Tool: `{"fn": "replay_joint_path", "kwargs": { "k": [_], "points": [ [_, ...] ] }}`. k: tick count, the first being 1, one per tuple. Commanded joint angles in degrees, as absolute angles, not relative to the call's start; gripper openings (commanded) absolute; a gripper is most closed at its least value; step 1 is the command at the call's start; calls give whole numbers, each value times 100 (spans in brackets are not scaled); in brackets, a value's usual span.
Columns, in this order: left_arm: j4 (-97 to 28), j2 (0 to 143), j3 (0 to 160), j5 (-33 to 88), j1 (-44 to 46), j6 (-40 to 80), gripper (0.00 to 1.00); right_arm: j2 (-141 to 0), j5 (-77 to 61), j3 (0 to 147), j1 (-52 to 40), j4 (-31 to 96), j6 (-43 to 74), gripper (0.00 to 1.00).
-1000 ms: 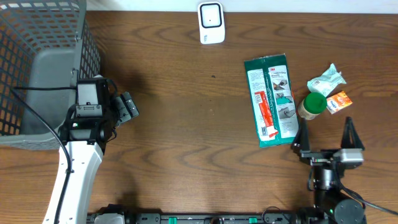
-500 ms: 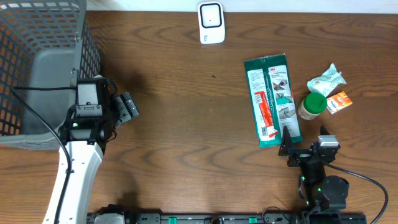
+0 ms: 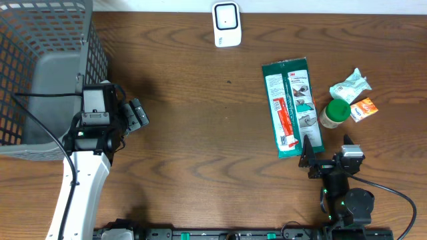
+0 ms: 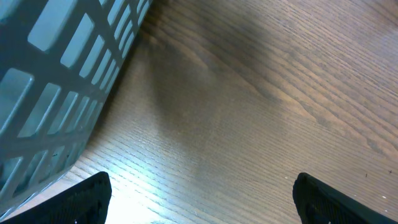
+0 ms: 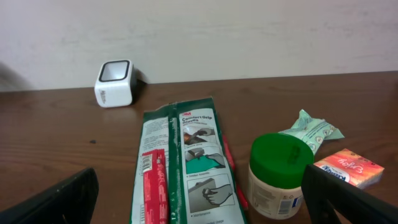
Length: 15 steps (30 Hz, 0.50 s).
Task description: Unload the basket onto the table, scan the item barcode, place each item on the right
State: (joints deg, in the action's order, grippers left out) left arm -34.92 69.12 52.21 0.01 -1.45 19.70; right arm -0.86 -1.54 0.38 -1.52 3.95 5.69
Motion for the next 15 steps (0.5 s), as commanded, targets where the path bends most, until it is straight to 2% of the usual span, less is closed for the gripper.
{"fn": "replay_joint_path", "kwargs": {
  "k": [1,8,15],
  "points": [
    [-3514,6923,5186,-69,-180,2047,94,-86,-180,32,-82,416,637,99],
    [-3518,5911,5186,-69,-183,2047,93,-86,-180,32,-82,416,637,99],
    [-3579,3411,5186,-69,-180,2047,93,-86,-180,32,-82,416,637,99]
  ]
}}
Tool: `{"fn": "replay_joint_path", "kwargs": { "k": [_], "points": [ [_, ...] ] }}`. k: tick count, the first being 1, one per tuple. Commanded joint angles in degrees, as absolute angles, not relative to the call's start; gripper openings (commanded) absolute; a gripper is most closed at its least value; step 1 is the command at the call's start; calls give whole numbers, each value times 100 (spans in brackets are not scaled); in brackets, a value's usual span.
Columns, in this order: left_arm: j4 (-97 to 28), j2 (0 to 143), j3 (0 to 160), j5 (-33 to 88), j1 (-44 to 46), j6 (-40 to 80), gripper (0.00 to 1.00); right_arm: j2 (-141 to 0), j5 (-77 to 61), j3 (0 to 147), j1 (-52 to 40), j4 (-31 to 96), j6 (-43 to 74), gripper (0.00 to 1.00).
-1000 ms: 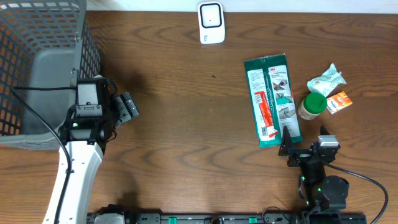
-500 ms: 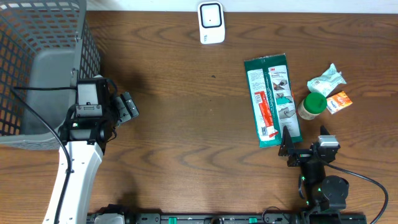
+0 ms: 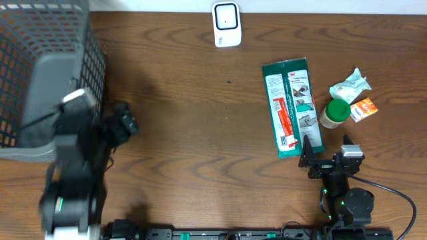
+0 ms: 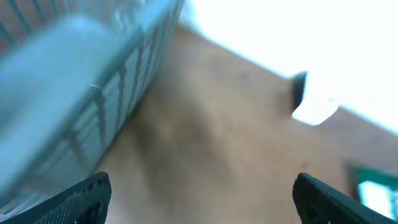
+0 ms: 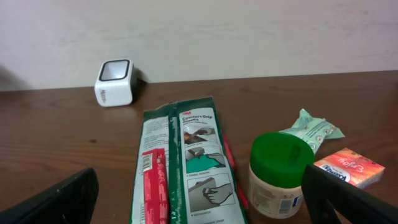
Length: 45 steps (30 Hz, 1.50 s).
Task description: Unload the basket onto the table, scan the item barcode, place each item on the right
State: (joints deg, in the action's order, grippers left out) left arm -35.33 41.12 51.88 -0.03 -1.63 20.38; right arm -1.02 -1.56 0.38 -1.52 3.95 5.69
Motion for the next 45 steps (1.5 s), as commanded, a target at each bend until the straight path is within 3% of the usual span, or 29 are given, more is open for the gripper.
{"fn": "replay_joint_path", "kwargs": {
  "k": [1,12,17,20,32,36,45],
  "points": [
    [-3581,2985,5188,-71,-183,2045,93,-86,-180,32,-82,416,637,99],
    [-4482,1170,5179,-69,-180,2047,93,-86,-180,32,-82,416,637,99],
    [-4342,504,5092,-69,-148,2047,93,-86,-180,32,-82,416,637,99],
    [-3822,274,4945,-69,-97,2045,93,-86,-180,32,-82,416,637,99],
    [1885,12,2639,456,113,1979,93,-86,-180,32,-82,416,637,99],
    [2460,12,1496,449,169,1977,94,-86,-180,32,-82,416,637,99],
    [2390,10,12,449,169,1979,93,-86,-180,32,-82,416,637,99]
  ]
}}
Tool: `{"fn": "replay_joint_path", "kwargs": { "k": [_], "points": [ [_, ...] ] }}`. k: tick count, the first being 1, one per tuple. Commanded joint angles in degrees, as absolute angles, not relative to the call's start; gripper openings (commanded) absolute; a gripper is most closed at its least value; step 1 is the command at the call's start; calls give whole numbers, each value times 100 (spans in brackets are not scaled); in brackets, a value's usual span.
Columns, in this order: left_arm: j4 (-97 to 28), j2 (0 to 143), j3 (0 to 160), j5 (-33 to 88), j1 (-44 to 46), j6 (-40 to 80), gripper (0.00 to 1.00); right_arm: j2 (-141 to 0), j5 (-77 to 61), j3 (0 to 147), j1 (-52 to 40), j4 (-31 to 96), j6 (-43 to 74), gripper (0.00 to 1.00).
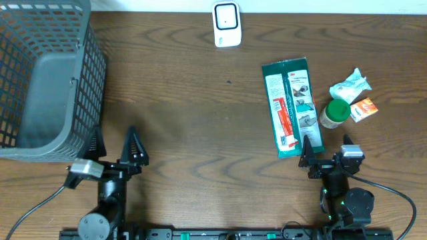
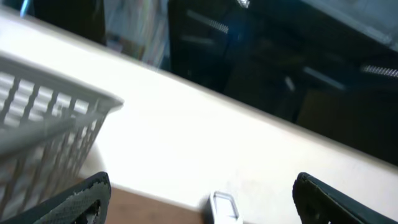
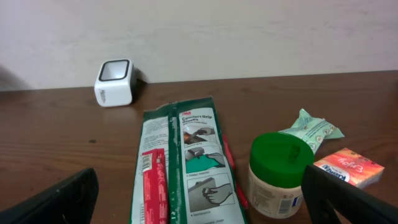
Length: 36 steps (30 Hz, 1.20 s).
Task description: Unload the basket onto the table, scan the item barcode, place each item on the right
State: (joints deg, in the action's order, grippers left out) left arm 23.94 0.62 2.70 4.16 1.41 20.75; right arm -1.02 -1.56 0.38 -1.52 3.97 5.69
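Observation:
The white barcode scanner (image 1: 227,25) stands at the table's back edge, and also shows as the scanner (image 3: 115,83) and the scanner (image 2: 225,208). A long green glove package (image 1: 292,107) lies flat at the right, the same package (image 3: 186,168) just ahead of my right gripper (image 3: 199,202). My right gripper (image 1: 327,159) is open and empty at the front edge. At the front left, my left gripper (image 1: 113,148) is also open and empty. The left gripper (image 2: 202,202) points level at the back wall.
A grey wire basket (image 1: 47,73) fills the back left corner, its rim (image 2: 43,143) close on the left. Right of the package are a green-lidded jar (image 1: 335,112), a pale tissue pack (image 1: 349,85) and an orange packet (image 1: 364,109).
My left arm was beside the basket's right wall and blurred. It now sits folded at the table's front edge, its camera level toward the wall. The right arm and all items are unmoved.
First my left gripper hung open beside the basket, its camera down on the wood. Then it was lower along the basket and tilting up. Now it rests at the front left, open and empty. My right gripper stayed open throughout.

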Motion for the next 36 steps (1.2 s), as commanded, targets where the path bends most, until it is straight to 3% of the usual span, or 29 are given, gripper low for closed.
{"fn": "replay_joint_path", "kwargs": {
  "k": [1,7,12,18,36],
  "points": [
    [2211,10,23,443,169,1977,93,-86,-180,32,-82,416,637,99],
    [819,10,23,381,169,1730,93,-86,-180,32,-82,416,637,99],
    [-12,10,23,434,169,655,93,-86,-180,32,-82,416,637,99],
    [-287,10,23,1127,169,-760,93,-86,-180,32,-82,416,637,99],
    [-290,21,23,1153,169,-832,93,-86,-180,32,-82,416,637,99]
  ]
}}
